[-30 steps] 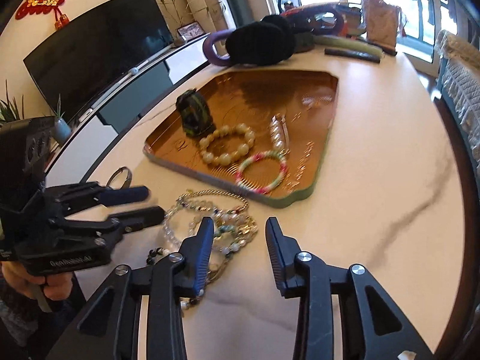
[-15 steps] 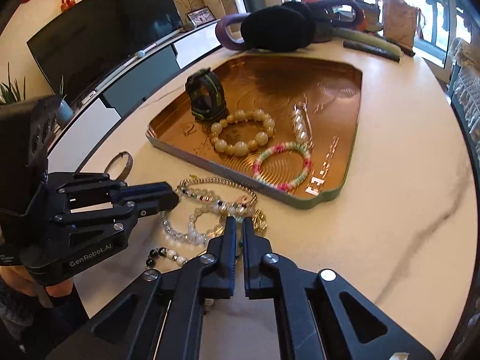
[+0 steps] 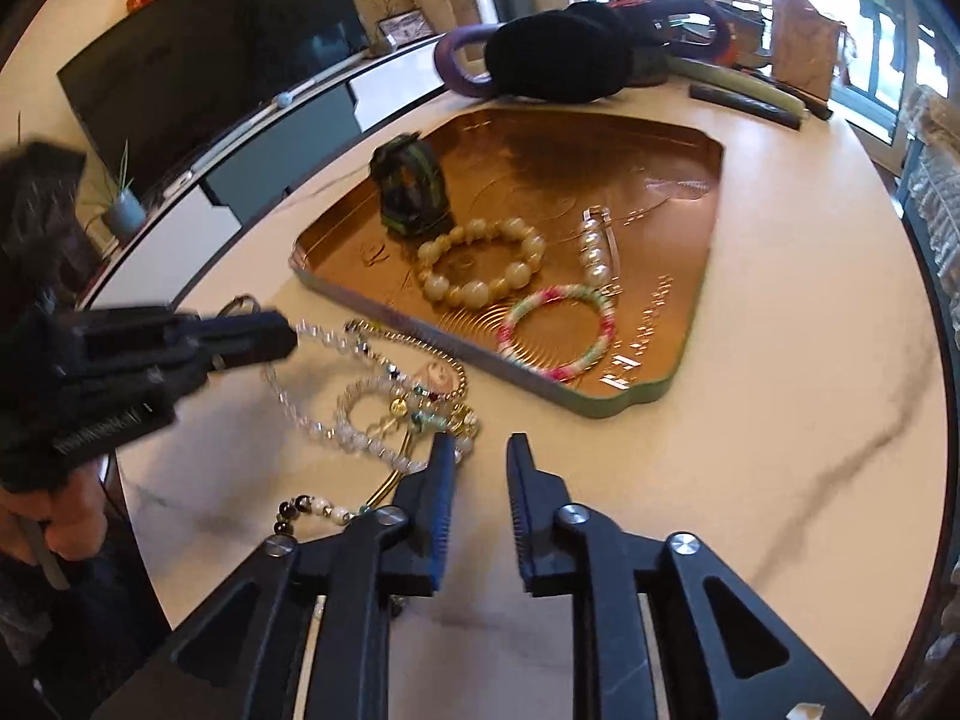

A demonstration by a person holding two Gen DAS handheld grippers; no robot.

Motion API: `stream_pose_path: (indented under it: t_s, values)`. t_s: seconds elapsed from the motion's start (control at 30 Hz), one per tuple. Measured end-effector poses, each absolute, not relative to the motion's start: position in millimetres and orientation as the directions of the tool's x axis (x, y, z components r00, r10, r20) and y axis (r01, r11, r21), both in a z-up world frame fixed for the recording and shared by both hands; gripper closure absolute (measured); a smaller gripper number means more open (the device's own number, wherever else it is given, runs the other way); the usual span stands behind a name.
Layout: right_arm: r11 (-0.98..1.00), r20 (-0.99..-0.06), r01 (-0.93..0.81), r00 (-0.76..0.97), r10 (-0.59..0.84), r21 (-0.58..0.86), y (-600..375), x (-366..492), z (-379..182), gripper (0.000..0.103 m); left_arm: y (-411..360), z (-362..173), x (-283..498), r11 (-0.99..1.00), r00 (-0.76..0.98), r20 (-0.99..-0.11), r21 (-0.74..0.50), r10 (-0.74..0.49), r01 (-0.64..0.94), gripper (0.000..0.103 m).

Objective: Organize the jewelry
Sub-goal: 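Grasp a clear crystal bracelet with the left tool while the right tool grasps a beaded chain, then carry the crystal bracelet and beaded chain toward the copper tray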

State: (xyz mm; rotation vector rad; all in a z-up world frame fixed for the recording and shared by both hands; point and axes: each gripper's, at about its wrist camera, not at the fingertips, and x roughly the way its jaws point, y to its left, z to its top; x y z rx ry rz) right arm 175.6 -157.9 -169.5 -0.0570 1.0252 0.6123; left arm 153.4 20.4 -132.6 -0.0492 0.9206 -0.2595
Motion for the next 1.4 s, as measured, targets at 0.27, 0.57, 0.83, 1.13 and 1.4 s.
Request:
stream_pose_path:
  t_s: [0.27, 0.57, 0.83, 1.13, 1.4]
  values:
    - [0.807, -0.797, -0.511, 0.333, 0.504, 0.297, -147.7, 179.7, -173.7, 0.08, 25.4, -126.0, 152.9, 0.968, 0.587, -0.772, -0.157, -0.245, 0.197, 0.095]
    - [0.811, -0.789, -0.521, 0.366, 0.493, 0.265, -139.7, 186.6, -167.9, 0.093, 25.9, -127.5, 151.6, 0.97, 0.589, -0.773, -0.143, -0.234, 0.198, 0.095]
    - [0.799, -0.724, -0.548, 0.444, 0.528, 0.247, -150.2, 175.4, -126.6, 0.093, 35.8, -112.8, 145.4, 0.966, 0.62, -0.742, -0.173, -0.256, 0.192, 0.096]
    - [0.807, -0.685, -0.551, 0.506, 0.524, 0.211, -156.4, 159.7, -100.3, 0.093, 28.0, -88.4, 136.3, 0.963, 0.665, -0.698, -0.149, -0.264, 0.226, 0.096]
    - [0.821, -0.645, -0.546, 0.569, 0.51, 0.166, -161.9, 151.5, -77.7, 0.093, 22.1, -72.4, 135.8, 0.964, 0.701, -0.665, -0.121, -0.257, 0.238, 0.096]
